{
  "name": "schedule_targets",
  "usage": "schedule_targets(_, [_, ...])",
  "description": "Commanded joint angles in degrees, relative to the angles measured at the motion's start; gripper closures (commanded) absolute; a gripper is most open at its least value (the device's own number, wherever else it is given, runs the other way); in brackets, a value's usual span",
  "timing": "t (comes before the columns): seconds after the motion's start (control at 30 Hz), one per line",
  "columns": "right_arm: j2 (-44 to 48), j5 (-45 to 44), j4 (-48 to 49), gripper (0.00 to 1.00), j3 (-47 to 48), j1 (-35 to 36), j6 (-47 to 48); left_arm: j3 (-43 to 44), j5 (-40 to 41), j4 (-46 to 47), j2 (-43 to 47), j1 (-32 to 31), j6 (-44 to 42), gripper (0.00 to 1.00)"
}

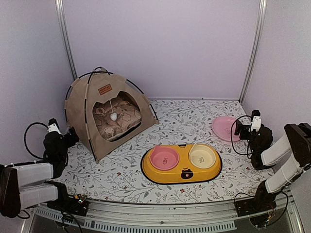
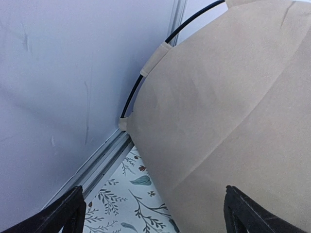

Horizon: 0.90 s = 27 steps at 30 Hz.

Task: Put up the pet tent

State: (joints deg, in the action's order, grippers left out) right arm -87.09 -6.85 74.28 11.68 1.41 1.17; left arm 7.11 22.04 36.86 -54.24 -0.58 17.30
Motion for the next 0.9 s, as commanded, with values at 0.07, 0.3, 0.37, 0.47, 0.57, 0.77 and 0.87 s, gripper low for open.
schedule_targets(0.07, [-0.54,1.91,0.48,0.01,1.59,-0.35,0.87,-2.79,2.94,14.59,-4.44,0.59,-3.29,0.01])
schedule_targets(0.3, [-0.54,1.93,0.58,0.01,1.51,-0.28,0.94,-3.29,0.69,26.93,-11.05,0.6,-7.59,0.01])
schedule_targets(0.37, [-0.56,1.94,0.59,0.01,1.51,-0.28,0.94,-3.0,0.47,29.91,-13.13,0.59,-8.52,0.01])
schedule_targets(0.47, [-0.54,1.93,0.56,0.01,1.58,-0.24,0.94,-2.75,-1.0,36.24,-17.49,0.62,-9.97,0.01])
schedule_targets(0.57, [-0.54,1.96,0.59,0.01,1.59,-0.33,0.94,-2.28,-2.82,40.8,-21.77,0.52,-11.51,0.01])
schedule_targets(0.77, [-0.56,1.95,0.53,0.01,1.59,-0.3,0.94,-3.04,-7.97,51.72,-30.13,0.45,-14.22,0.01])
schedule_targets(0.87, [-0.55,1.96,0.52,0.01,1.59,-0.35,0.98,-1.68,-11.38,52.74,-33.91,0.36,-15.8,0.01])
